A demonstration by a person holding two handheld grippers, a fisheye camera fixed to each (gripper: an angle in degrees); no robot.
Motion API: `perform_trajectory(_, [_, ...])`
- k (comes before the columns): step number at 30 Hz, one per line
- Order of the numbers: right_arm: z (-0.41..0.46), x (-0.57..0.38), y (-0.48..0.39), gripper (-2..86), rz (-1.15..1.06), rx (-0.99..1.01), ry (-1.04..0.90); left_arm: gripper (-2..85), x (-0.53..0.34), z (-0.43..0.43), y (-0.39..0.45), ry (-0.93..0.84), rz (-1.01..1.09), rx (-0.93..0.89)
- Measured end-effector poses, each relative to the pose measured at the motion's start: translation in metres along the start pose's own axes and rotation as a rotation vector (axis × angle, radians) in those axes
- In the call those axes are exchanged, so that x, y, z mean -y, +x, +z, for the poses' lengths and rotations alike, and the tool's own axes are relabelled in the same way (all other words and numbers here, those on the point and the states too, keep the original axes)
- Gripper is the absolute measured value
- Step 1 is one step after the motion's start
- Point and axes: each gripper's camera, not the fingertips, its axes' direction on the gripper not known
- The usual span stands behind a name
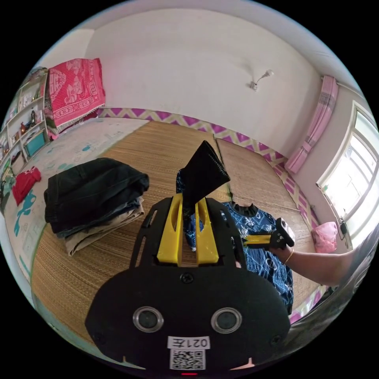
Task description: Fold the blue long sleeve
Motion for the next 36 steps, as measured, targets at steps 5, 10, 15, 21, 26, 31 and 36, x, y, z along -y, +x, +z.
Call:
perform_trajectory(5, [-0.049, -0.048, 0.067, -0.5, 0.302, 0.232, 0.199, 4.2, -0.009, -0.006, -0.028, 0.007, -0.014, 0.056])
perform_trajectory(10, [-0.135, -0.174, 0.152, -0.4, 0.586, 0.367, 0.514, 4.2, -0.017, -0.003, -0.083, -0.011, -0.059, 0.099])
perform_trajectory(15, [-0.195, -0.342, 0.22, -0.1, 0.895, 0.207, 0.625, 4.3, -0.032, 0.012, -0.143, -0.031, -0.133, 0.138])
perform_trajectory(21, [-0.156, -0.53, 0.274, 1.0, 1.359, 0.155, 0.488, 5.2, -0.08, 0.034, -0.227, -0.12, -0.36, 0.188])
perform_trajectory(26, [-0.141, -0.623, 0.263, 4.3, 1.656, 0.137, 0.587, 7.0, -0.134, 0.026, -0.272, -0.043, -0.579, 0.095])
perform_trajectory(31, [-0.15, -0.646, 0.263, 5.8, 1.713, 0.115, 0.577, 9.8, -0.164, 0.004, -0.293, 0.085, -0.659, 0.061])
perform_trajectory(36, [-0.155, -0.639, 0.264, 5.0, 1.687, 0.135, 0.678, 10.2, -0.185, -0.011, -0.298, 0.056, -0.668, 0.127])
